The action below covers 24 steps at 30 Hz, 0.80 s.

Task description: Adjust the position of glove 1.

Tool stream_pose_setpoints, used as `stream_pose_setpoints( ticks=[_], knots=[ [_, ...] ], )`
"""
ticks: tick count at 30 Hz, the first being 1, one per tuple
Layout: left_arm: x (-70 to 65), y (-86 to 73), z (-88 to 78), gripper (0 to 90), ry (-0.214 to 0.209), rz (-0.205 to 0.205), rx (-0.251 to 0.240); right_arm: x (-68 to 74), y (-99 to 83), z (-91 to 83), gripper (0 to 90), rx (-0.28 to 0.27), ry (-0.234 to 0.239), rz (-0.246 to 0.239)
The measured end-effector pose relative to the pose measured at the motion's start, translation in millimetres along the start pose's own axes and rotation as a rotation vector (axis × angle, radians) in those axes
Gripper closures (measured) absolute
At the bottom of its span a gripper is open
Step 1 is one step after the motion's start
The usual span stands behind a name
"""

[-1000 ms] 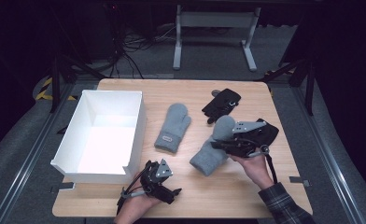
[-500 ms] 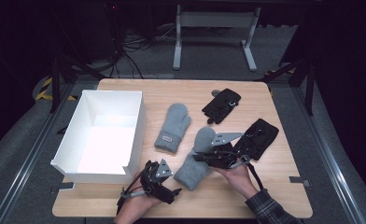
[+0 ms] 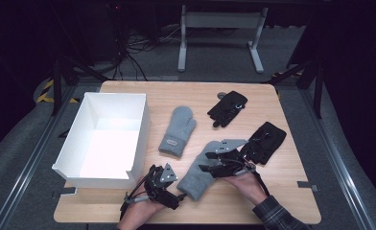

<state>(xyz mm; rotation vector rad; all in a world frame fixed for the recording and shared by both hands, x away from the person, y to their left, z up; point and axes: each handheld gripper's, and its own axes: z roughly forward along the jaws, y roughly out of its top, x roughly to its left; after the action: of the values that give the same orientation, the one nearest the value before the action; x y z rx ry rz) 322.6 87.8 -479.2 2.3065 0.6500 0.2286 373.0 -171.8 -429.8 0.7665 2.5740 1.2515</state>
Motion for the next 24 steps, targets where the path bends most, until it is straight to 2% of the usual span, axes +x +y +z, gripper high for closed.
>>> stream_pose_setpoints(
  ticks=[5, 8, 12, 19, 22, 24],
  knots=[
    [-2.8, 3.7, -3.1, 5.0, -0.001, -0.015, 0.026, -14.3, -13.7, -24.8, 34.6, -0.015, -0.022, 0.032],
    [-5.6, 5.3, -4.5, 4.9, -0.009, -0.033, 0.034, -22.1, -27.1, -40.8, 27.4, -0.024, -0.043, 0.052],
    [-8.8, 6.9, -6.5, 4.1, -0.019, -0.03, 0.029, -29.0, -46.4, -55.9, 22.9, -0.013, -0.066, 0.07],
    [-19.6, 14.4, -21.7, 3.4, -0.032, -0.03, -0.004, -34.5, -82.1, -78.2, 17.0, 0.033, -0.102, 0.117],
    [-21.3, 18.5, -23.8, 3.4, -0.031, -0.041, -0.003, -33.7, -92.5, -82.0, 15.7, 0.049, -0.11, 0.117],
    [-21.0, 21.4, -24.7, 3.4, -0.022, -0.051, -0.005, -32.1, -98.6, -84.7, 15.7, 0.056, -0.141, 0.106]
  ],
)
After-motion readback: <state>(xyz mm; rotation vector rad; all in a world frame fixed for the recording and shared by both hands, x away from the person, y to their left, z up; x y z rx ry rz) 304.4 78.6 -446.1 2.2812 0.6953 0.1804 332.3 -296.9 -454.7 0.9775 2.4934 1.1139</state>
